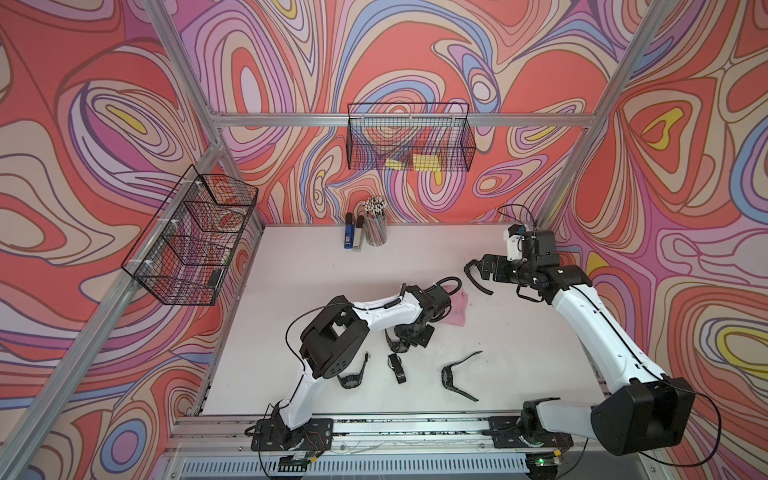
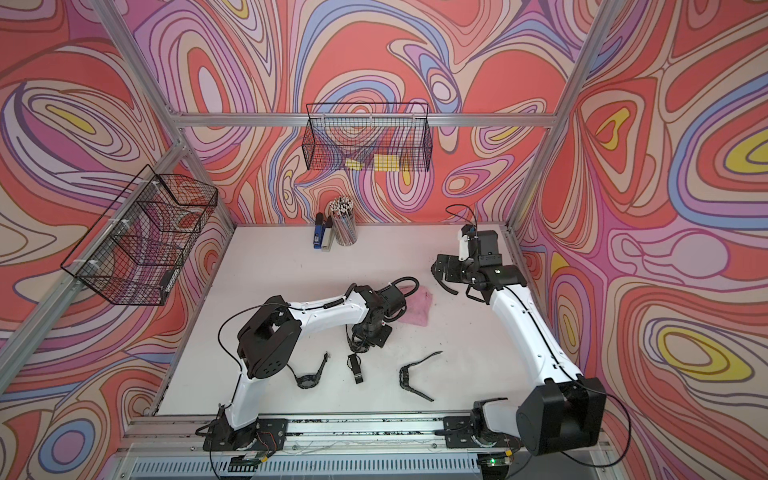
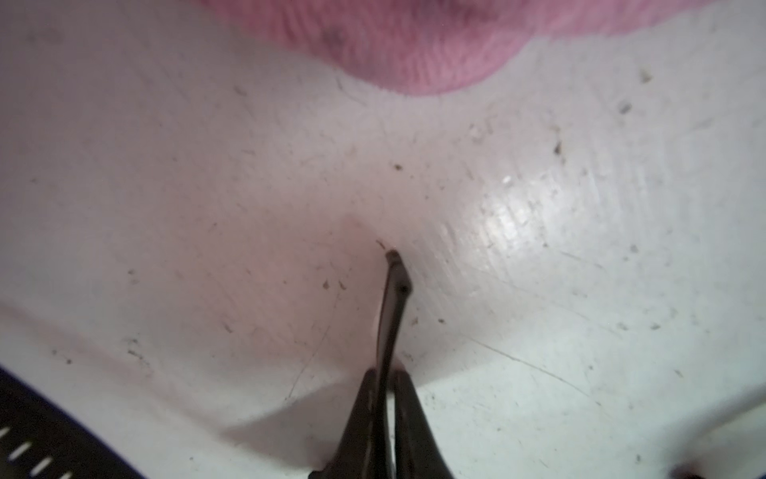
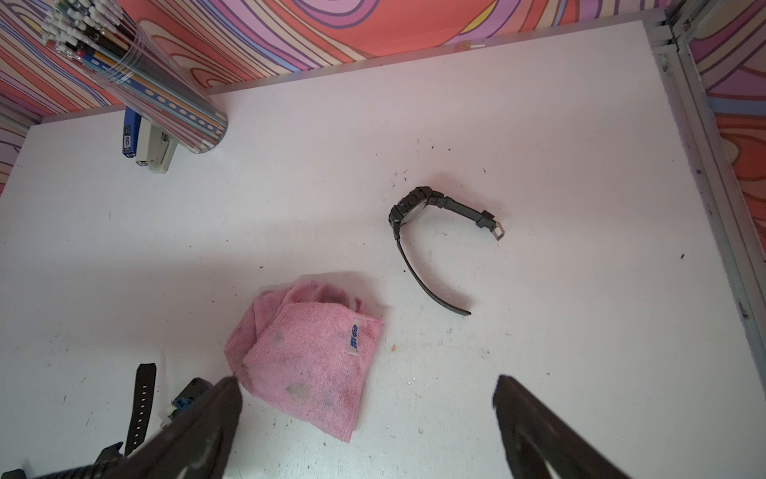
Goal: Wipe the watch dial
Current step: Pick up the watch at the center of the board, then pick up the cleaning item at the center of the board.
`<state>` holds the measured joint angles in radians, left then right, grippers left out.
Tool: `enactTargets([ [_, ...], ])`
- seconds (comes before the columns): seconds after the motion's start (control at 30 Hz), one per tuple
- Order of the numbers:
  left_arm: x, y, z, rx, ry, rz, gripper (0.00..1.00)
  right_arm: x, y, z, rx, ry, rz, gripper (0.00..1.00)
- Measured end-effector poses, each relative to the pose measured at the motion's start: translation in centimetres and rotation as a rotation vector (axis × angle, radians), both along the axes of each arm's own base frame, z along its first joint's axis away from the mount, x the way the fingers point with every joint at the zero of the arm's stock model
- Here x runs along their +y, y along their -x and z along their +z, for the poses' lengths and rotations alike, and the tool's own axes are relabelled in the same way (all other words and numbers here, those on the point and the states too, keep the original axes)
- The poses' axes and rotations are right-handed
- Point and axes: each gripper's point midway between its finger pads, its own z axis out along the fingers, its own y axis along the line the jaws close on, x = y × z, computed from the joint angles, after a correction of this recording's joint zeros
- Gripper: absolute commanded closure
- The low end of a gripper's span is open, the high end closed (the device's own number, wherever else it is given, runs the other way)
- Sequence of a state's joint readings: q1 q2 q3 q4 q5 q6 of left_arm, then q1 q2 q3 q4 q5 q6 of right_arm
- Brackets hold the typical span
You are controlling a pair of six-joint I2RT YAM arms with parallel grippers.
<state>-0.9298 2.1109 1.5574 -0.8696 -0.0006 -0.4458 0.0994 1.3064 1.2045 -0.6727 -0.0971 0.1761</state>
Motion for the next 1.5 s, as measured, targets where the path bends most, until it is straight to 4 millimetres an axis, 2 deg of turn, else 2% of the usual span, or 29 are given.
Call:
enactTargets([
  [0.23, -0.1, -0.2, 0.7, -0.014, 0.033, 0.02, 1.0, -0.1, 0.0, 0.1, -0.004, 0.006, 0.006, 0.02],
  [0.33, -0.4, -0.8, 3.8, -0.05, 0.148, 0.063, 1.0, 0.0, 0.1, 0.1, -0.007, 0.008, 0.016, 0.02],
  [0.43, -0.2, -2.9, 11.5, -0.161, 0.403, 0.16, 1.0, 0.2, 0.1, -0.3, -0.003, 0.007, 0.029, 0.02],
  [0.5, 1.1, -4.7, 19.0, -0.282, 0.643, 0.245, 1.0, 0.6, 0.2, -0.9, 0.01, -0.003, 0.047, 0.02],
  [0.57, 3.2, -5.8, 25.0, -0.389, 0.839, 0.32, 1.0, 1.5, 0.2, -1.8, 0.028, 0.005, 0.071, 0.02],
  [0.6, 4.4, -6.0, 27.7, -0.436, 0.935, 0.357, 1.0, 2.5, 0.0, -2.4, 0.042, 0.02, 0.095, 0.02],
  [0.67, 6.3, -5.9, 30.9, -0.485, 1.11, 0.427, 1.0, 5.4, 0.0, -4.1, 0.074, 0.05, 0.165, 0.05],
  [0.73, 7.7, -5.7, 31.6, -0.472, 1.242, 0.504, 1.0, 8.7, 0.2, -6.3, 0.118, 0.082, 0.245, 0.11],
  [0.77, 8.1, -5.8, 31.2, -0.445, 1.296, 0.545, 1.0, 10.3, 0.5, -7.6, 0.144, 0.098, 0.285, 0.14],
  [0.83, 8.6, -6.1, 29.4, -0.37, 1.367, 0.636, 1.0, 12.3, 0.9, -10.0, 0.192, 0.13, 0.333, 0.17],
  [0.93, 8.9, -6.3, 26.2, -0.249, 1.432, 0.77, 1.0, 13.5, 1.3, -13.0, 0.253, 0.184, 0.356, 0.21],
  [1.0, 9.0, -6.1, 25.2, -0.188, 1.474, 0.828, 1.0, 13.9, 1.6, -14.6, 0.286, 0.212, 0.362, 0.22],
  [1.1, 9.1, -5.9, 26.5, -0.156, 1.539, 0.847, 1.0, 14.4, 1.7, -16.1, 0.307, 0.237, 0.365, 0.27],
  [1.13, 9.1, -5.7, 27.3, -0.157, 1.565, 0.839, 1.0, 14.5, 1.7, -16.4, 0.309, 0.245, 0.364, 0.34],
  [1.23, 9.5, -4.8, 29.7, -0.172, 1.633, 0.806, 1.0, 14.7, 1.5, -17.8, 0.324, 0.273, 0.354, 0.65],
  [1.3, 9.6, -4.4, 30.6, -0.175, 1.658, 0.788, 1.0, 14.7, 1.4, -18.9, 0.338, 0.292, 0.347, 0.82],
  [1.33, 9.6, -4.3, 30.8, -0.173, 1.665, 0.784, 1.0, 14.6, 1.4, -19.4, 0.346, 0.297, 0.337, 0.98],
  [1.5, 9.6, -4.2, 30.8, -0.162, 1.671, 0.791, 1.0, 14.5, 0.7, -19.2, 0.319, 0.307, 0.313, 1.0],
])
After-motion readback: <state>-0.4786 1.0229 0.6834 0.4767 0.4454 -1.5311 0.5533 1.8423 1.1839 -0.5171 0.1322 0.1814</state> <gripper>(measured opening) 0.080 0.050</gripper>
